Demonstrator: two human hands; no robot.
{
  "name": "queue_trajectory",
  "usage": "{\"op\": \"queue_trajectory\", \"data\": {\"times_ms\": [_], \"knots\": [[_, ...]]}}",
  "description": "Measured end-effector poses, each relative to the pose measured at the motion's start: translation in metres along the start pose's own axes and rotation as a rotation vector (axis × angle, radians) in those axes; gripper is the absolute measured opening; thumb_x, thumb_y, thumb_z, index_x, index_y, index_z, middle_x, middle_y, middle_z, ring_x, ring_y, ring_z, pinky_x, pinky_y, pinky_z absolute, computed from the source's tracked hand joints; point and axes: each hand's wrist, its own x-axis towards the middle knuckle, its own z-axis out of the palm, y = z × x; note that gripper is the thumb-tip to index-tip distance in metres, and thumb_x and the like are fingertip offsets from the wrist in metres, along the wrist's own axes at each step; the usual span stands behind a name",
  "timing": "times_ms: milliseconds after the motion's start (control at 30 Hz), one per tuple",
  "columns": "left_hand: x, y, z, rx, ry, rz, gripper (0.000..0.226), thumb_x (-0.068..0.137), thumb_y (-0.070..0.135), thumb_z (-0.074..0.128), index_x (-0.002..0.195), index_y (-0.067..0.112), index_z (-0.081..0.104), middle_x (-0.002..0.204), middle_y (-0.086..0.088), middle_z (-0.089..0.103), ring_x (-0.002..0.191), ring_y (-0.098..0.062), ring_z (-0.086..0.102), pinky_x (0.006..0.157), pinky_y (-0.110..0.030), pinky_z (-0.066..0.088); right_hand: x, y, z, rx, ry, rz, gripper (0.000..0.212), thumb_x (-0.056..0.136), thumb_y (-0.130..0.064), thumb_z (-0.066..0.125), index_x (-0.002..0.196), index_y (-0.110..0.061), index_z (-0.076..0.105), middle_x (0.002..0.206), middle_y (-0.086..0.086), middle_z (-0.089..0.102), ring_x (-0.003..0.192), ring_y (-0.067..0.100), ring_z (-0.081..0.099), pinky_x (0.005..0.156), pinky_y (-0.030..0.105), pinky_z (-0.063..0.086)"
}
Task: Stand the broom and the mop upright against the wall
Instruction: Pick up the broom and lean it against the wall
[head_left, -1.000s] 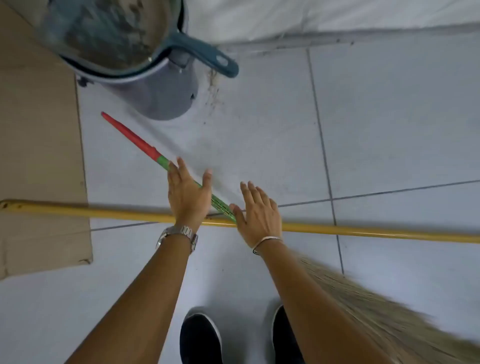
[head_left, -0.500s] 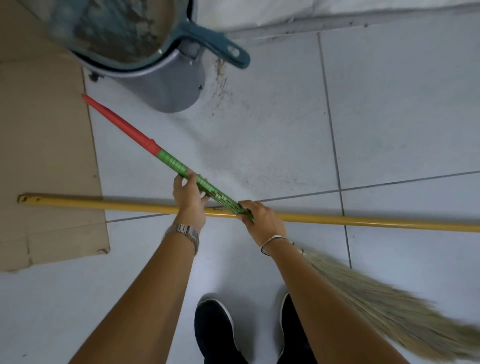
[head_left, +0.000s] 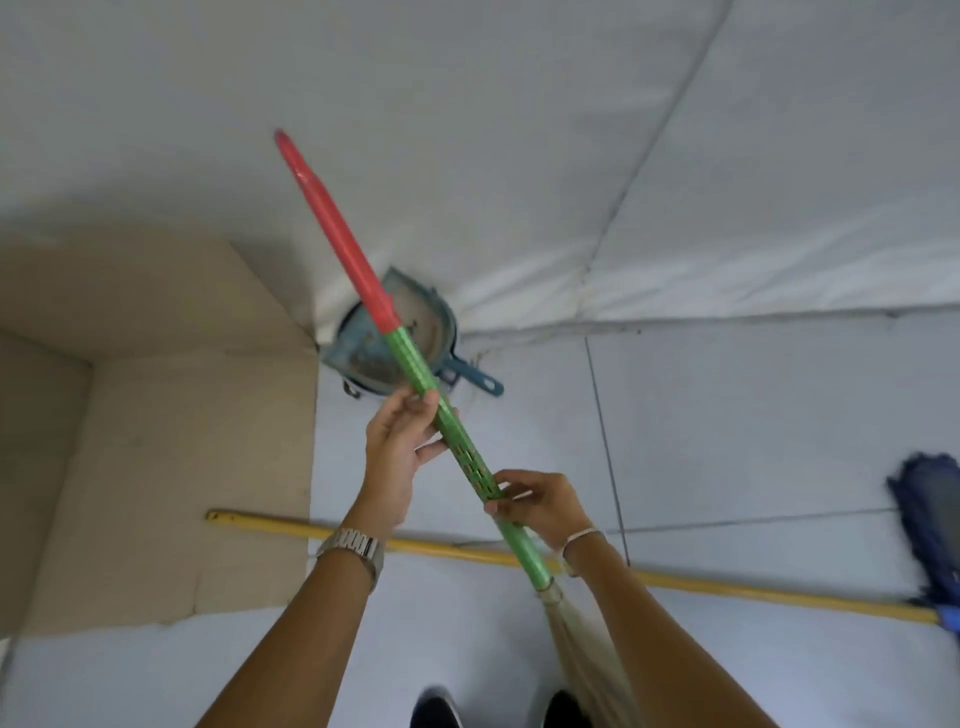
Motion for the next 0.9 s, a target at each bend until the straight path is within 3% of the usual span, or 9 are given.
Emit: {"op": "queue_trajectory", "data": {"times_ms": [67, 167, 267, 367, 467, 567, 633, 900], "knots": [[-0.021, 0.059, 0.012, 0.045, -0.059, 0.055, 0.009, 0.087, 0.010, 0.057, 0.084, 0.017, 0.063, 0.084, -0.006, 0.067, 0.080, -0.021, 0.069, 0.066, -0.033, 0.060, -0.030, -0.046, -0.005, 0.089, -0.010, -0.045, 0.029, 0.061, -0.002, 0.081, 0.070, -0.028, 0.072, 0.077, 0.013, 0.071, 0.071, 0.025, 0.065, 0.077, 0.041, 0.057], [-0.063, 0.152, 0.027, 0.134, -0.140, 0.166, 0.006, 0.085, 0.010, 0.061, 0.086, 0.016, 0.062, 0.082, -0.005, 0.066, 0.074, -0.018, 0.070, 0.060, -0.028, 0.059, -0.084, -0.117, -0.009, 0.168, -0.030, -0.120, 0.023, 0.061, 0.006, 0.078, 0.081, -0.007, 0.074, 0.062, -0.002, 0.068, 0.060, 0.014, 0.062, 0.060, 0.026, 0.057], [-0.105, 0.235, 0.038, 0.228, -0.203, 0.299, 0.009, 0.076, 0.018, 0.066, 0.084, 0.019, 0.062, 0.082, 0.000, 0.066, 0.069, -0.012, 0.071, 0.055, -0.023, 0.057, -0.131, -0.185, -0.007, 0.190, -0.074, -0.234, 0.030, 0.067, 0.010, 0.072, 0.096, 0.007, 0.067, 0.072, 0.004, 0.066, 0.061, 0.009, 0.062, 0.058, 0.020, 0.056], [-0.161, 0.327, 0.040, 0.276, -0.211, 0.424, 0.010, 0.077, 0.018, 0.066, 0.085, 0.022, 0.062, 0.089, -0.005, 0.060, 0.074, -0.014, 0.071, 0.057, -0.024, 0.058, -0.190, -0.263, 0.000, 0.240, -0.139, -0.356, 0.033, 0.071, 0.013, 0.067, 0.103, 0.009, 0.063, 0.077, 0.002, 0.073, 0.058, 0.002, 0.066, 0.057, 0.016, 0.055], [-0.214, 0.405, 0.028, 0.307, -0.180, 0.551, 0.014, 0.072, 0.028, 0.070, 0.084, 0.026, 0.065, 0.088, 0.002, 0.062, 0.079, -0.017, 0.071, 0.061, -0.027, 0.059, -0.235, -0.331, 0.017, 0.258, -0.201, -0.457, 0.033, 0.071, 0.012, 0.068, 0.103, 0.008, 0.063, 0.085, 0.009, 0.072, 0.057, 0.005, 0.067, 0.061, 0.019, 0.058], [-0.258, 0.466, 0.005, 0.294, -0.126, 0.653, 0.014, 0.073, 0.026, 0.070, 0.086, 0.023, 0.066, 0.090, 0.001, 0.062, 0.084, -0.021, 0.071, 0.065, -0.032, 0.059, -0.268, -0.390, 0.043, 0.214, -0.260, -0.553, 0.034, 0.069, 0.005, 0.072, 0.102, 0.000, 0.066, 0.066, -0.008, 0.074, 0.059, 0.004, 0.066, 0.065, 0.019, 0.056], [-0.279, 0.494, -0.013, 0.265, -0.082, 0.722, 0.011, 0.077, 0.020, 0.070, 0.086, 0.023, 0.066, 0.091, 0.000, 0.062, 0.087, -0.024, 0.070, 0.065, -0.034, 0.060, -0.283, -0.420, 0.062, 0.212, -0.283, -0.605, 0.034, 0.069, 0.003, 0.074, 0.102, -0.003, 0.067, 0.067, -0.011, 0.071, 0.061, 0.004, 0.066, 0.065, 0.017, 0.056], [-0.345, 0.567, -0.112, 0.176, 0.064, 0.865, 0.018, 0.082, 0.006, 0.066, 0.095, 0.019, 0.064, 0.097, -0.006, 0.059, 0.098, -0.031, 0.065, 0.071, -0.043, 0.060, -0.333, -0.498, 0.171, 0.184, -0.355, -0.737, 0.035, 0.070, 0.006, 0.071, 0.104, 0.004, 0.064, 0.094, 0.015, 0.065, 0.069, 0.013, 0.064, 0.069, 0.022, 0.057]]}}
